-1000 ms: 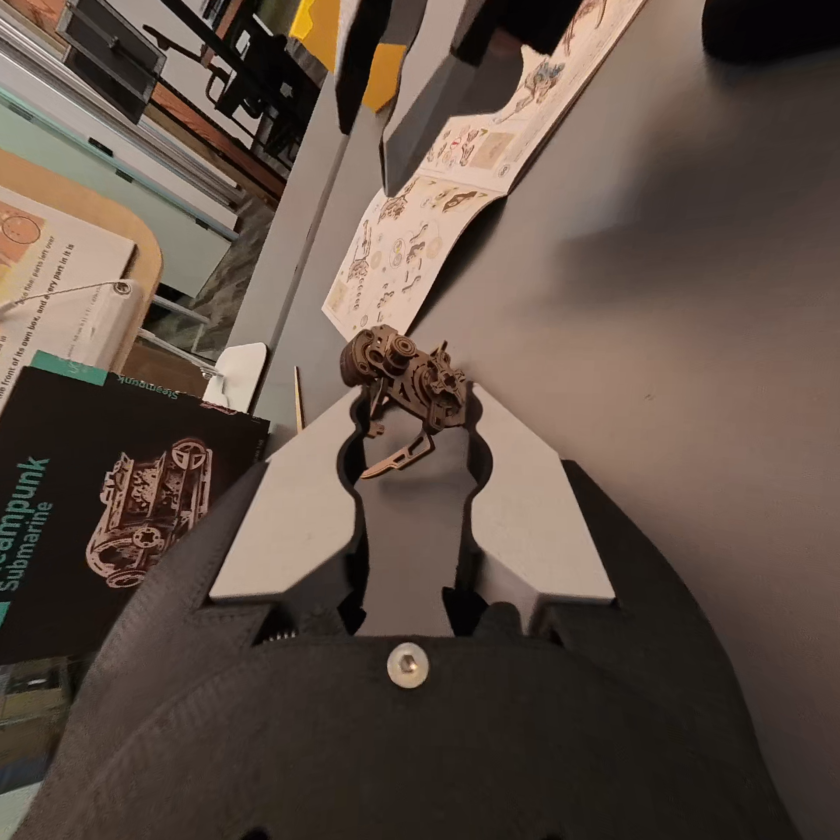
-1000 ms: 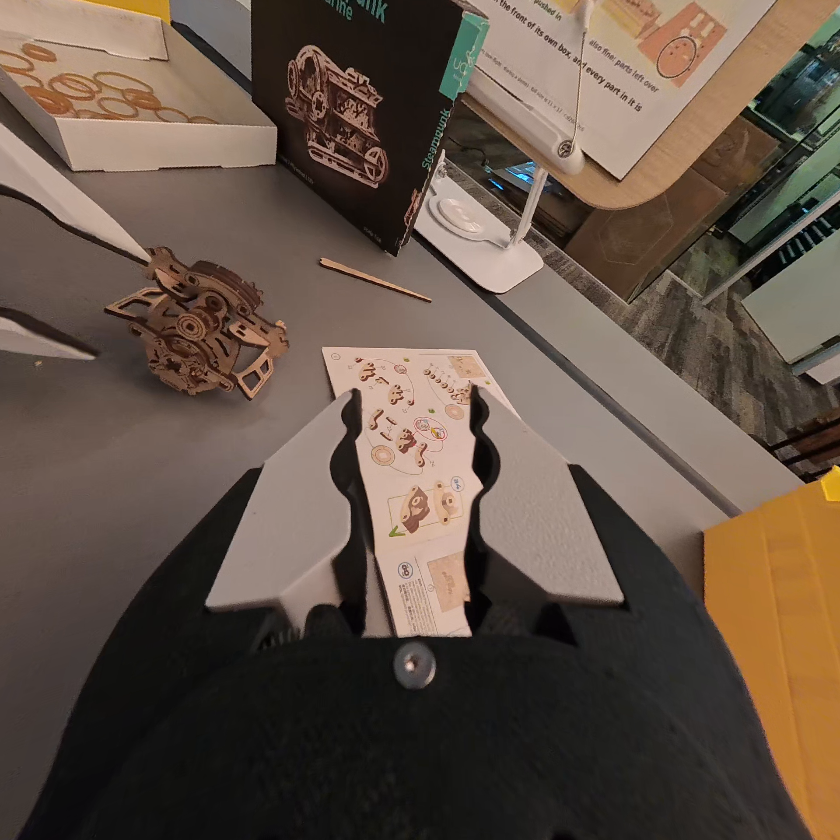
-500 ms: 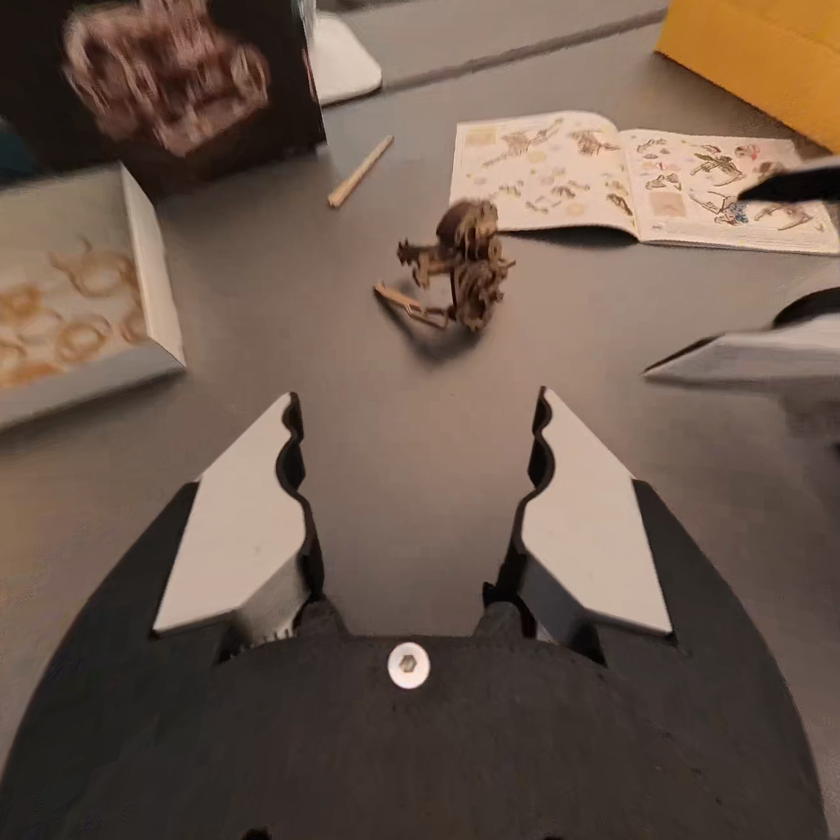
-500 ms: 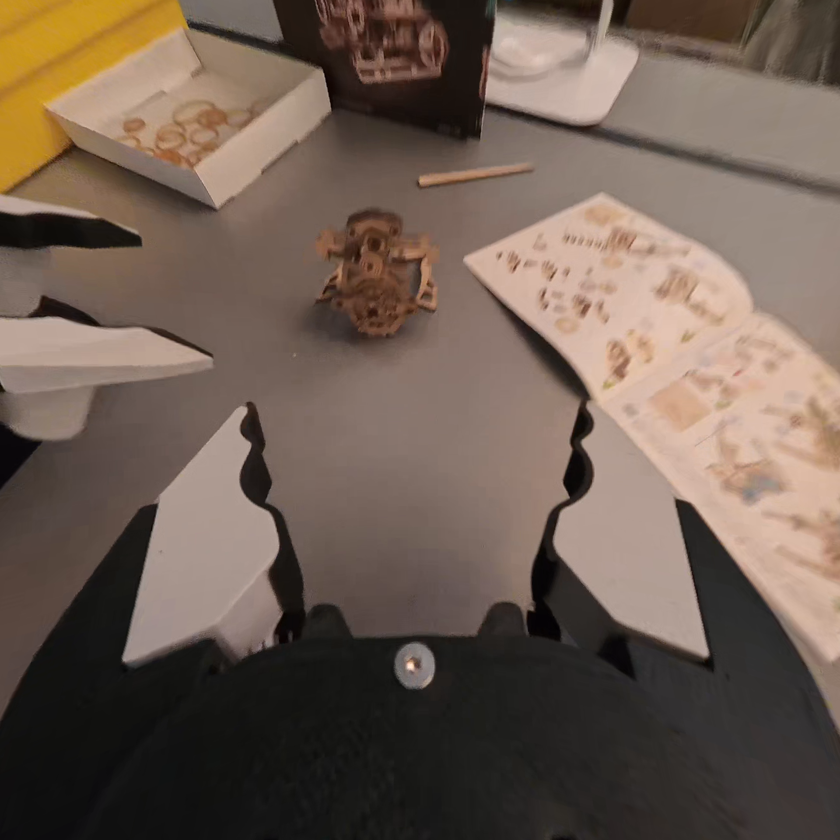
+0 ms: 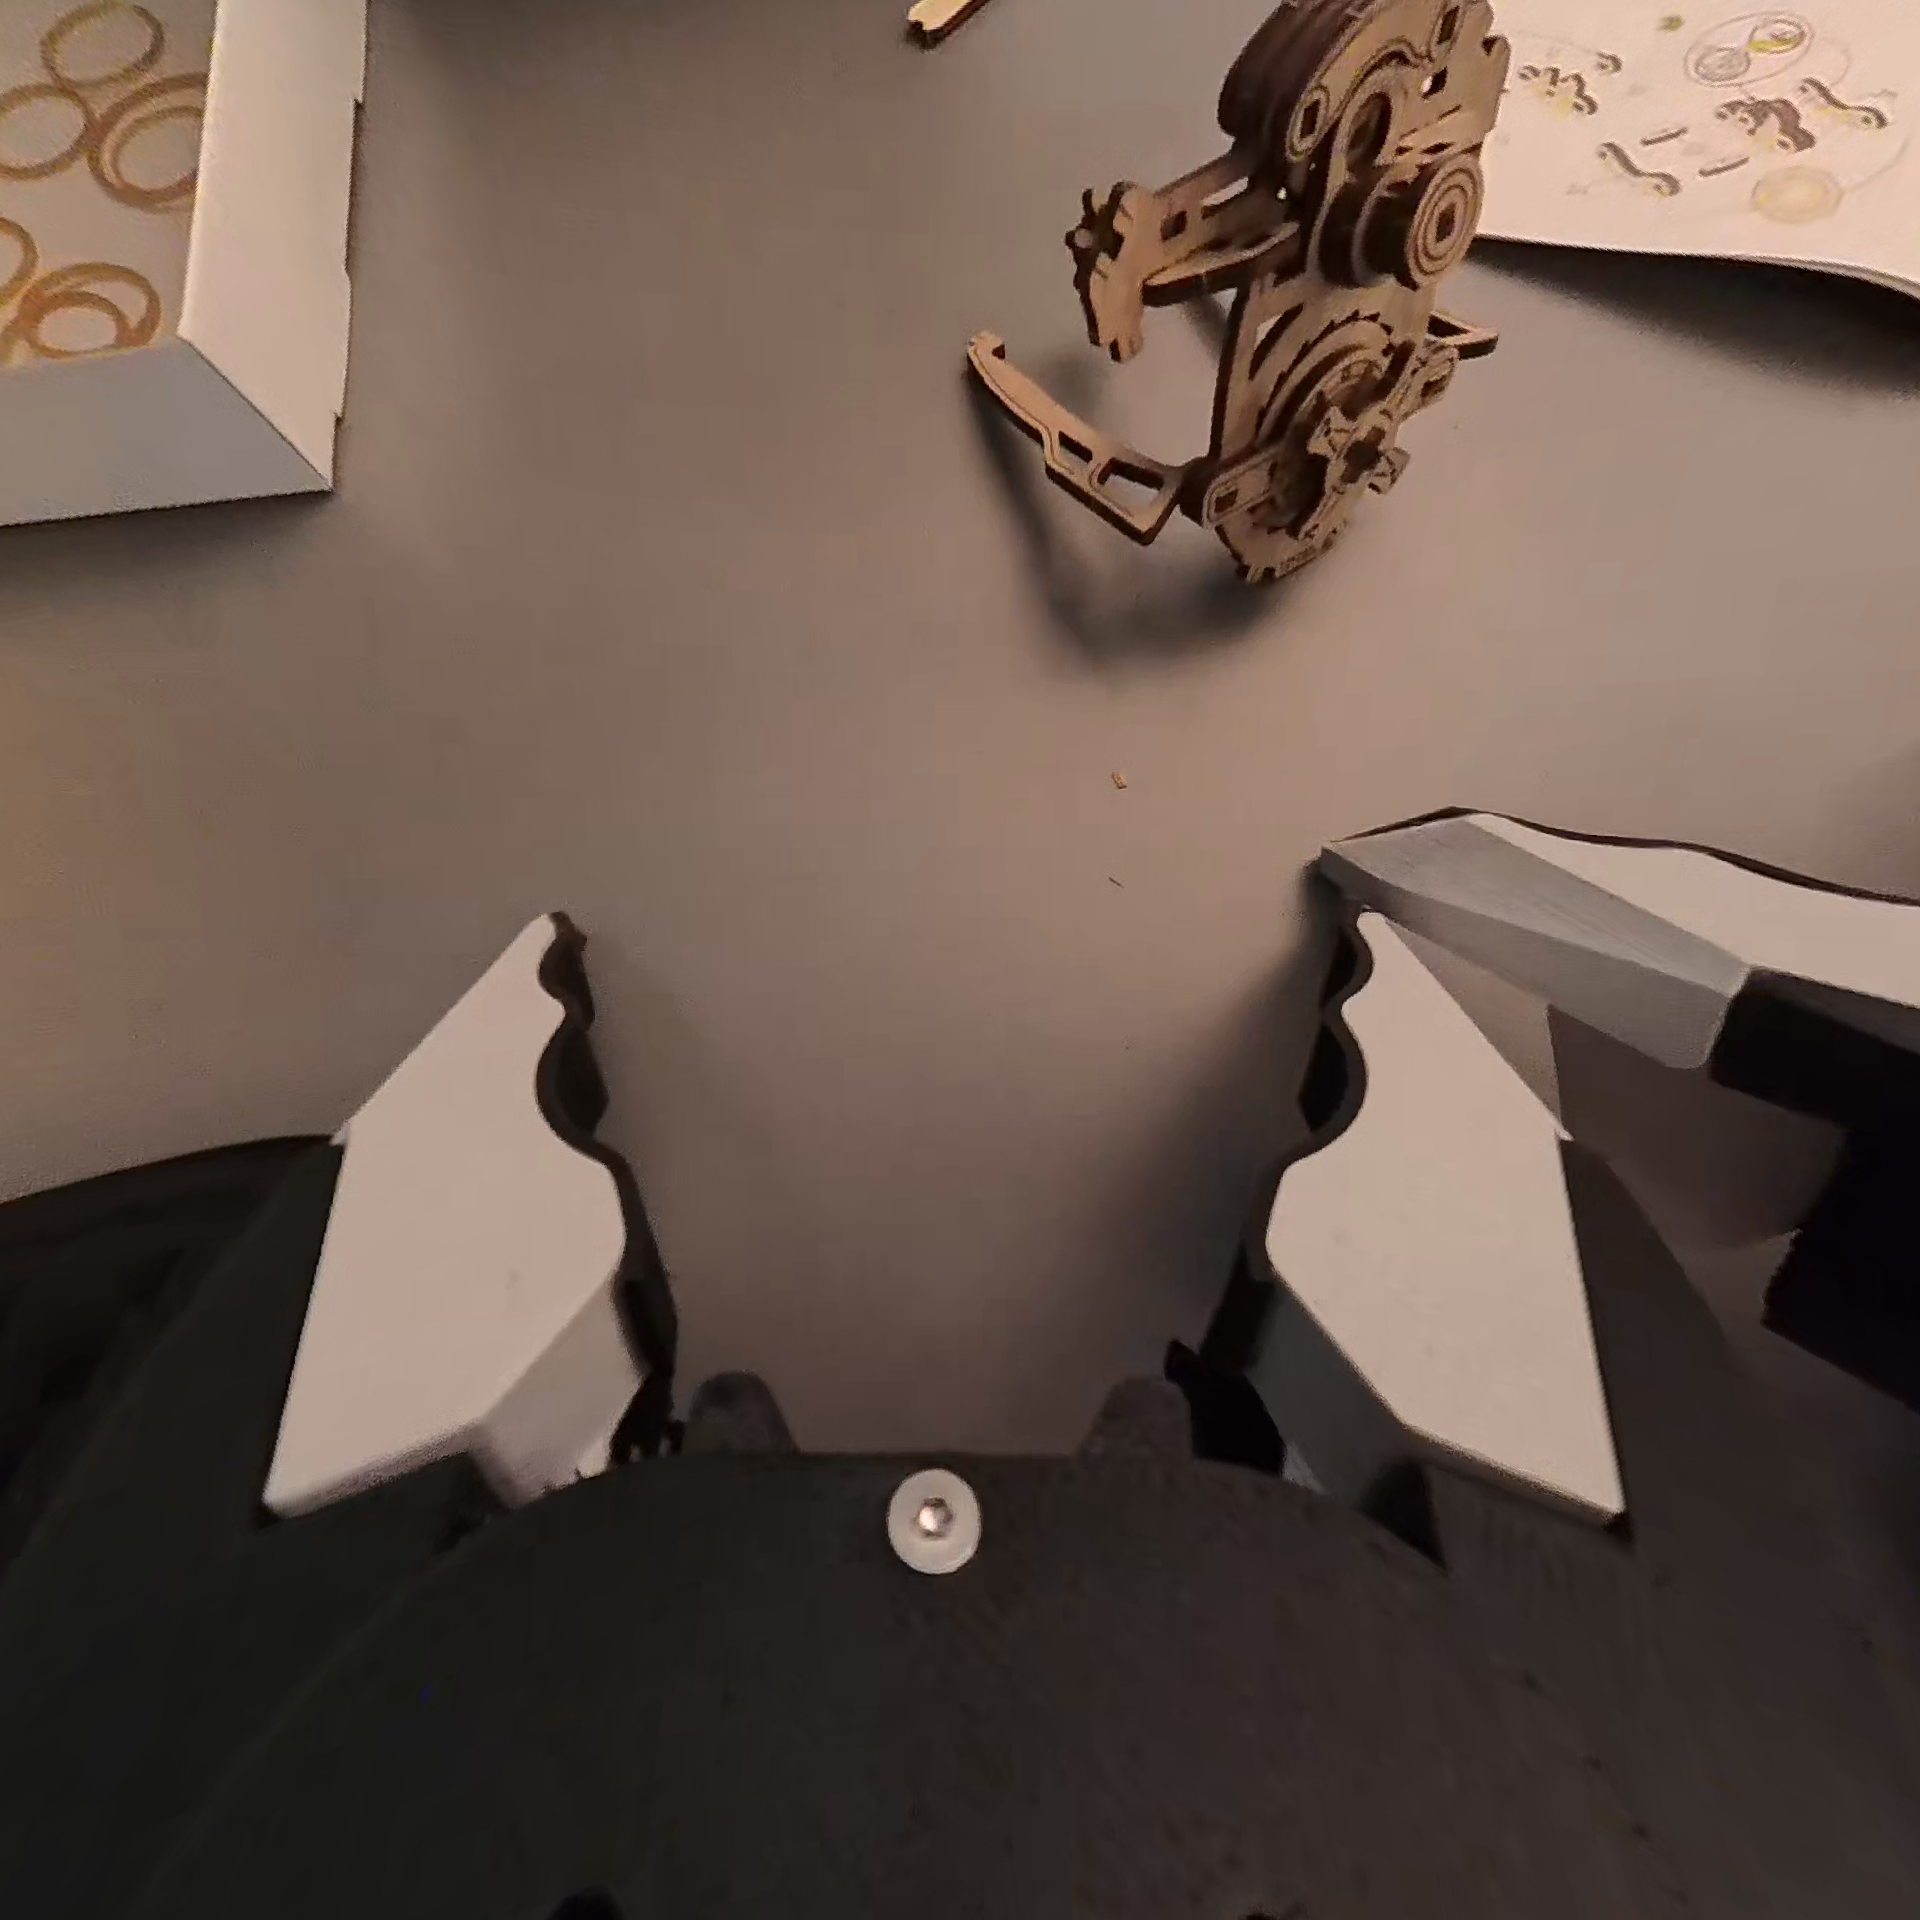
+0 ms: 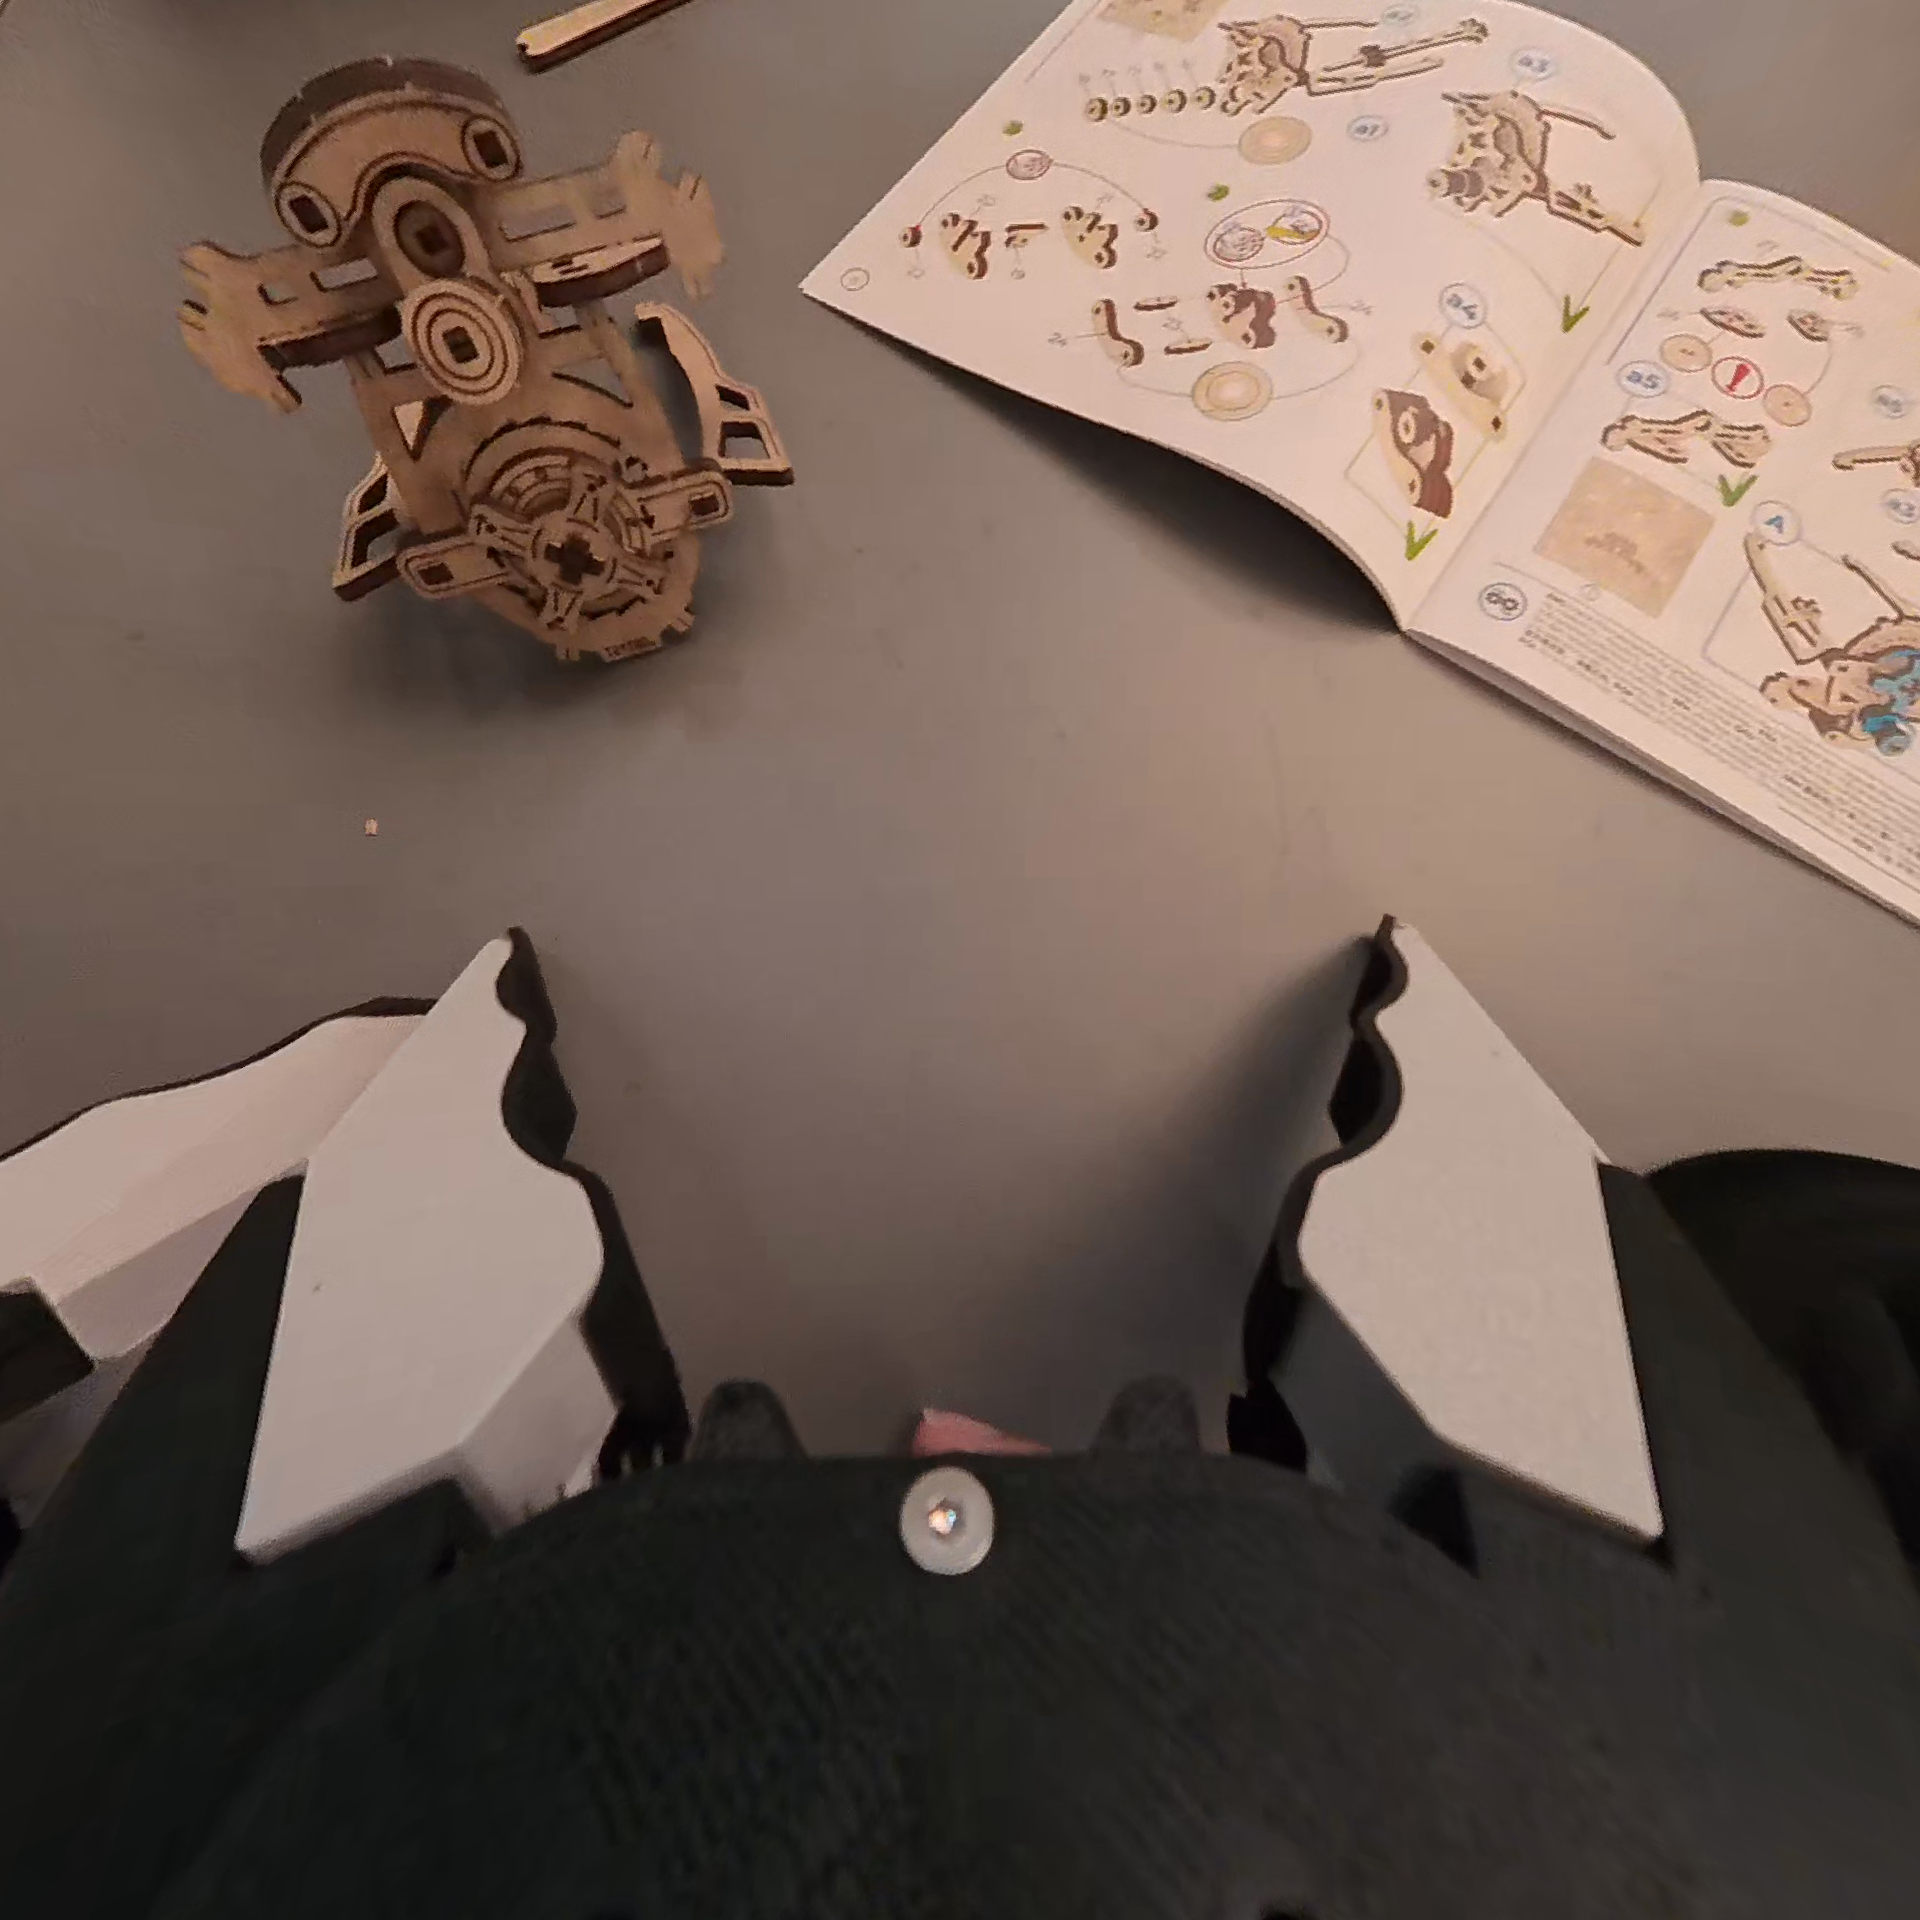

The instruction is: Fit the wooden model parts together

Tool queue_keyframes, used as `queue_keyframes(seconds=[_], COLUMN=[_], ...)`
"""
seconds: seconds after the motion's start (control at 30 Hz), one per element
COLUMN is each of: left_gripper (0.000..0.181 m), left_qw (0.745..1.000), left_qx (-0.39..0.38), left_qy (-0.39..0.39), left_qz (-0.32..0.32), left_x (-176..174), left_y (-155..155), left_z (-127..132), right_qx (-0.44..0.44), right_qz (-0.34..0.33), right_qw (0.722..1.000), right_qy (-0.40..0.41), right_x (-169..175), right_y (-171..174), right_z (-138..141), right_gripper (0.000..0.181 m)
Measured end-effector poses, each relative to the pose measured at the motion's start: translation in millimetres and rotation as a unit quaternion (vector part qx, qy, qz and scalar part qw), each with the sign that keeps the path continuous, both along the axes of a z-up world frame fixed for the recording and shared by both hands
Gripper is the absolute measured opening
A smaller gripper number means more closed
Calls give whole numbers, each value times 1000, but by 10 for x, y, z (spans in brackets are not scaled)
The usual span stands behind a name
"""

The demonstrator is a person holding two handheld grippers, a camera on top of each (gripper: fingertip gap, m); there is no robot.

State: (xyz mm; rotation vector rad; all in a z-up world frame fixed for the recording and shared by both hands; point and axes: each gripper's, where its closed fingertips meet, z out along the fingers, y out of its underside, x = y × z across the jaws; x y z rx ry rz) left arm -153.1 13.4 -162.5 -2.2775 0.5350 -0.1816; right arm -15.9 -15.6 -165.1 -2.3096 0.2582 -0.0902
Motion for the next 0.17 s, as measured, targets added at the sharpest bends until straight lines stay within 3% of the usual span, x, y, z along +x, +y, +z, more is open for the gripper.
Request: queue_keyframes(seconds=[0.17], left_gripper=[139], left_qw=[1000], left_qx=[1], left_qy=[2], left_qz=[17], left_x=[-26], left_y=[-20], left_z=[0], right_qx=[-1], right_qz=[4], right_qw=[1000], right_qy=[-8], right_x=[-1], right_y=[-1], right_z=[4], right_gripper=[149])
